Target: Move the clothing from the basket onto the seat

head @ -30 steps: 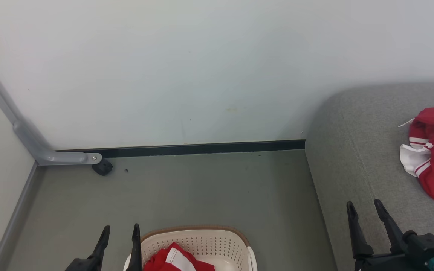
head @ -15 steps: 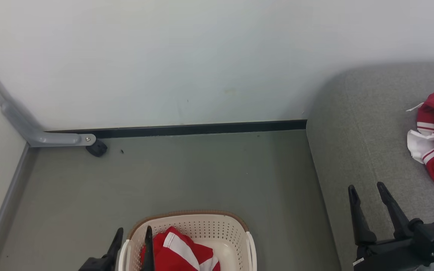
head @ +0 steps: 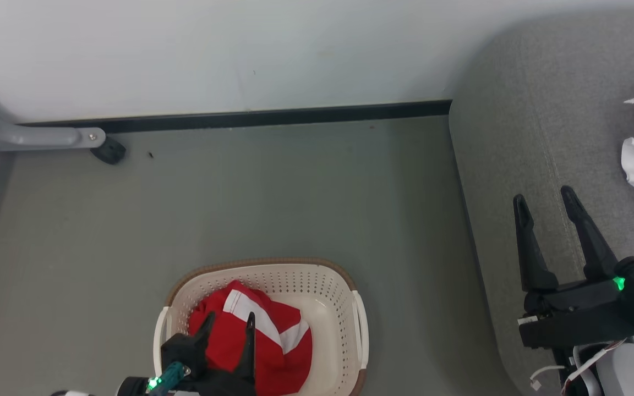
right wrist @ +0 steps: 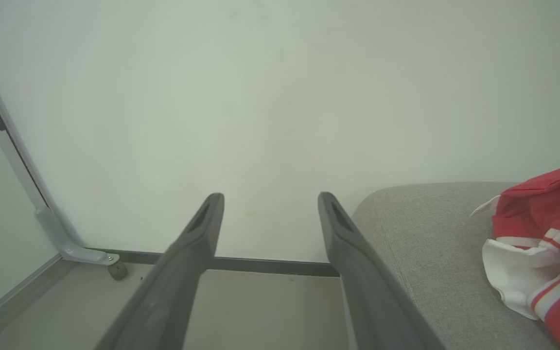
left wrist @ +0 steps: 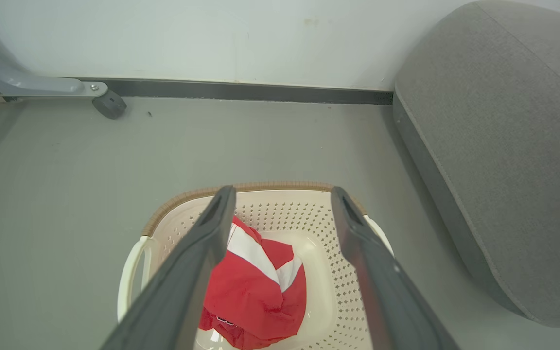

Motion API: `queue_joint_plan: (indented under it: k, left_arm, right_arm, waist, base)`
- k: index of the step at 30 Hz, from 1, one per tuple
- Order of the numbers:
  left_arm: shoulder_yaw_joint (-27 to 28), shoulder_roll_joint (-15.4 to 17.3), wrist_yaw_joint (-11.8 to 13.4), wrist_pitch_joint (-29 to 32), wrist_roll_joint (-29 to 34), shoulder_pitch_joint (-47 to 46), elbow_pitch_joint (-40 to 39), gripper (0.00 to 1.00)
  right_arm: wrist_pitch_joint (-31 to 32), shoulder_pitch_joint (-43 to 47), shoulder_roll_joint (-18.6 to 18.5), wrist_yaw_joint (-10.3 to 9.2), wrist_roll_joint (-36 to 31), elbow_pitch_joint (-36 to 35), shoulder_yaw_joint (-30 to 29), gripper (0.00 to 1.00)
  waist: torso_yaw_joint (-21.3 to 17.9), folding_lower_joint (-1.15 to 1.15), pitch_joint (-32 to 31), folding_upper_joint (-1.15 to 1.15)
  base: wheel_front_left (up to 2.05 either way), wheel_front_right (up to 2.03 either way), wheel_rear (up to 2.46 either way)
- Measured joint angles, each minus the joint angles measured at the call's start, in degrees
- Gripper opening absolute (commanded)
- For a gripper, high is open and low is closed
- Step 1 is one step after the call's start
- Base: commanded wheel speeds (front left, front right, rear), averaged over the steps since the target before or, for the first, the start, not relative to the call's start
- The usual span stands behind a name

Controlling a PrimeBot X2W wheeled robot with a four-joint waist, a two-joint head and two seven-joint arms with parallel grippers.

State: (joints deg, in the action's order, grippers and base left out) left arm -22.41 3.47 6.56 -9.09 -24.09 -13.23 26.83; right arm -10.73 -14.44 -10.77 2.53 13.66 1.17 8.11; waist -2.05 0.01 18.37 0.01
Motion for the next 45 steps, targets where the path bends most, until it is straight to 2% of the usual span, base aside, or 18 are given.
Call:
queue_joint_plan:
  k: [18,32,41,45]
  left_arm:
    - [-0.42,-0.71,0.03,5.79,-0.44,-14.46,15.5,1.0]
    - [0.55,-0.86,0.07,11.14,-0.25,-25.88,25.48,1.0]
    - [1.34,2.36,0.48,12.02,0.59,-30.92,30.74,1.0]
    - [1.79,2.53,0.48,11.93,0.58,-32.41,32.29,1.0]
  right_arm:
    - [1.57,-5.3,0.09,-0.1,-0.1,-9.61,-0.33,1.0]
    - [1.92,-7.63,0.32,-1.1,0.0,-15.72,-1.68,1.0]
    - [1.33,-10.93,1.3,-1.27,0.46,-15.8,-1.07,1.0]
    - [0.76,-10.92,1.3,-1.27,0.46,-15.88,-1.25,1.0]
  waist:
    - [-4.29,0.0,14.16,0.01]
    - [-7.86,0.0,26.27,0.0]
    - [-9.42,0.0,34.24,0.0]
    - [-10.05,-0.01,36.38,0.0]
  base:
    - [0.0,0.0,0.0]
    - [0.0,0.0,0.0]
    - [0.0,0.0,0.0]
    - [0.0,0.0,0.0]
